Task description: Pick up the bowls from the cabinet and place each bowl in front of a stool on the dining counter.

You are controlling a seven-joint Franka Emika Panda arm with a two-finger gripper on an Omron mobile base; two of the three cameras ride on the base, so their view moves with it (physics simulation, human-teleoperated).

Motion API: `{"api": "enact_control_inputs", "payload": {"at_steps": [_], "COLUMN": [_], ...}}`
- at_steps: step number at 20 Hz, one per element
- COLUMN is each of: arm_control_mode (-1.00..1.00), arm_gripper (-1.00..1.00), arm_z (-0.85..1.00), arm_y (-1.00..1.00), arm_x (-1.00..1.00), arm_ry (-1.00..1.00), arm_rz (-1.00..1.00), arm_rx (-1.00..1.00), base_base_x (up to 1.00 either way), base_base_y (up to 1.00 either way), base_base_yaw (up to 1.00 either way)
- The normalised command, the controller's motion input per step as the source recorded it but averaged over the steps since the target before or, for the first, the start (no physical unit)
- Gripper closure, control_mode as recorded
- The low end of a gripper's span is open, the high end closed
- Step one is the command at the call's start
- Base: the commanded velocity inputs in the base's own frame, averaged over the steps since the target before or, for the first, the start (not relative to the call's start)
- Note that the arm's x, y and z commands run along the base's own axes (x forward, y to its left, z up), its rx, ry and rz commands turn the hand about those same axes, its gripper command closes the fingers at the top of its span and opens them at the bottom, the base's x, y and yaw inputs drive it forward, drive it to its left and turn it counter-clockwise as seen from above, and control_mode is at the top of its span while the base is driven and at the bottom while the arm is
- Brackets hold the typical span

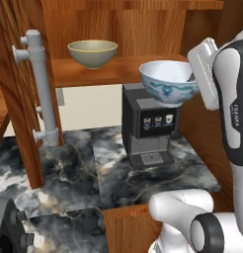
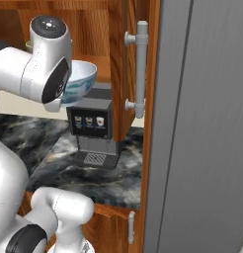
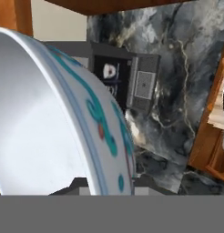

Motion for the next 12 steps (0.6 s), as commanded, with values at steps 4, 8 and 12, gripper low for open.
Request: {"api": "enact_control_inputs", "payload": {"at_steps": [4,8,12], "arm_control_mode": [-1.00,-1.00,-1.00], "arm_gripper": [1.00,1.00,1.00], "arm_z": [0.00,-0.02,-0.13], "arm_y": [0.00,0.00,0.00], "arm_x": [-0.73,-0.59,-0.65], "arm_ry": [0.12,0.09,0.00], "arm_rz": [0.00,0.00,0.00], "arm_rx": [0.00,0.00,0.00], "base_base_x": [0.00,0.00,0.00], "base_base_y": [0.00,0.00,0.00], "base_base_yaw": [0.00,0.00,0.00]}}
